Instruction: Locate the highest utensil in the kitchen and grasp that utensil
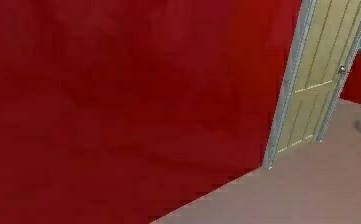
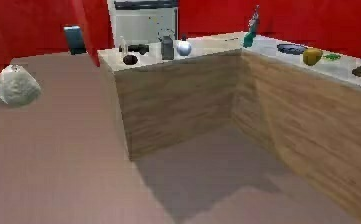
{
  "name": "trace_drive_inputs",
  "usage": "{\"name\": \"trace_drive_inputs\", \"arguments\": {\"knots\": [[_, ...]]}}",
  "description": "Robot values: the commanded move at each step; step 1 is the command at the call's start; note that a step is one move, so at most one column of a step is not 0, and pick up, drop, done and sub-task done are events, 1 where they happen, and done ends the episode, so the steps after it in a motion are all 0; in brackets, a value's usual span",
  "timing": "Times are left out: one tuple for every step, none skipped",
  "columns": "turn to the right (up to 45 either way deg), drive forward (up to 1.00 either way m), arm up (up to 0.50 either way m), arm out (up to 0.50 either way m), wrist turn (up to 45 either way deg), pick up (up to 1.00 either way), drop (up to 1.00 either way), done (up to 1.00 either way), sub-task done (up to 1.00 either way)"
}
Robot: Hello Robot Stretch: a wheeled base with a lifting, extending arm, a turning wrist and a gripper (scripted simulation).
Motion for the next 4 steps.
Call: {"name": "trace_drive_inputs", "arguments": {"knots": [[45.0, 0.00, 0.00, 0.00, 0.0, 0.00, 0.00, 0.00, 0.00], [15.0, 0.00, 0.00, 0.00, 0.0, 0.00, 0.00, 0.00, 0.00], [0.0, 0.05, 0.00, 0.00, 0.0, 0.00, 0.00, 0.00, 0.00], [45.0, 0.00, 0.00, 0.00, 0.0, 0.00, 0.00, 0.00, 0.00]]}}
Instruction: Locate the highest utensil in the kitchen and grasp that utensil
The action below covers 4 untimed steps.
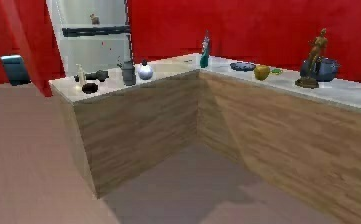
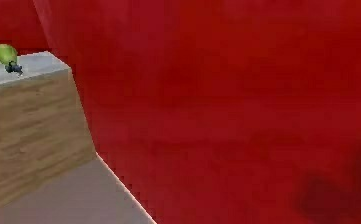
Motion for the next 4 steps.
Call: {"name": "trace_drive_inputs", "arguments": {"knots": [[12.0, 0.00, 0.00, 0.00, 0.0, 0.00, 0.00, 0.00, 0.00], [0.0, 1.00, 0.00, 0.00, 0.0, 0.00, 0.00, 0.00, 0.00], [0.0, 0.25, 0.00, 0.00, 0.0, 0.00, 0.00, 0.00, 0.00], [33.0, 0.00, 0.00, 0.00, 0.0, 0.00, 0.00, 0.00, 0.00]]}}
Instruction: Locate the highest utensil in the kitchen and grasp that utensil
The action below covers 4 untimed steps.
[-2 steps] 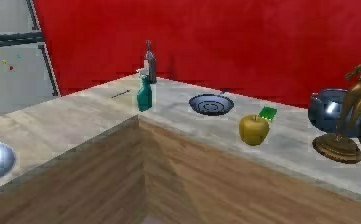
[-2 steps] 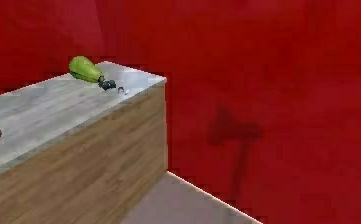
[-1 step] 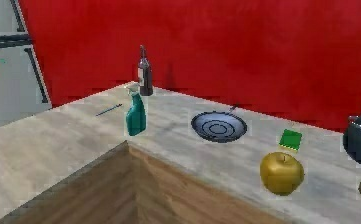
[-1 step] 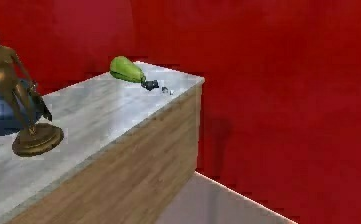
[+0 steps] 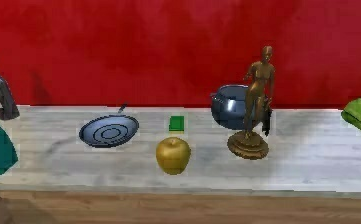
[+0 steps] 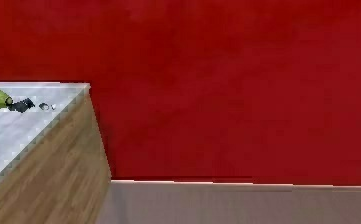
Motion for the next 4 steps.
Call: {"name": "trace_drive_inputs", "arguments": {"knots": [[0.0, 0.10, 0.00, 0.00, 0.0, 0.00, 0.00, 0.00, 0.00], [-45.0, 0.00, 0.00, 0.00, 0.0, 0.00, 0.00, 0.00, 0.00], [-24.0, 0.00, 0.00, 0.00, 0.0, 0.00, 0.00, 0.00, 0.00], [0.0, 0.00, 0.50, 0.00, 0.0, 0.00, 0.00, 0.00, 0.00]]}}
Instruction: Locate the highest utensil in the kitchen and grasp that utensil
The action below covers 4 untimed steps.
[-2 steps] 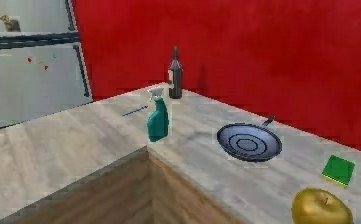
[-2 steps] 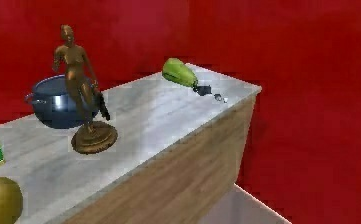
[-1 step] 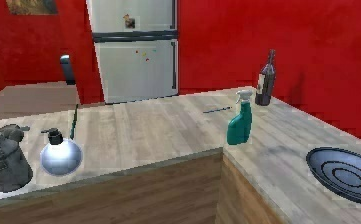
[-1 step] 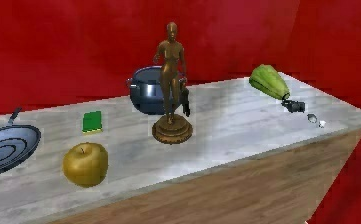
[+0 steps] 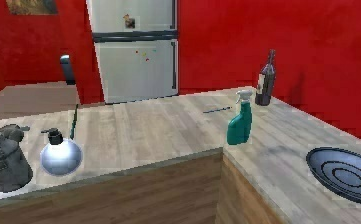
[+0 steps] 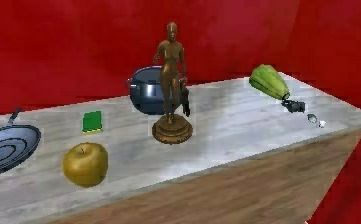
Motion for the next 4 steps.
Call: {"name": "trace_drive_inputs", "arguments": {"knots": [[0.0, 0.00, 0.38, 0.00, 0.0, 0.00, 0.00, 0.00, 0.00], [0.0, 0.00, 0.00, 0.46, 0.0, 0.00, 0.00, 0.00, 0.00], [0.0, 0.00, 0.00, 0.00, 45.0, 0.00, 0.00, 0.00, 0.00], [0.0, 0.00, 0.00, 0.00, 45.0, 0.00, 0.00, 0.00, 0.00]]}}
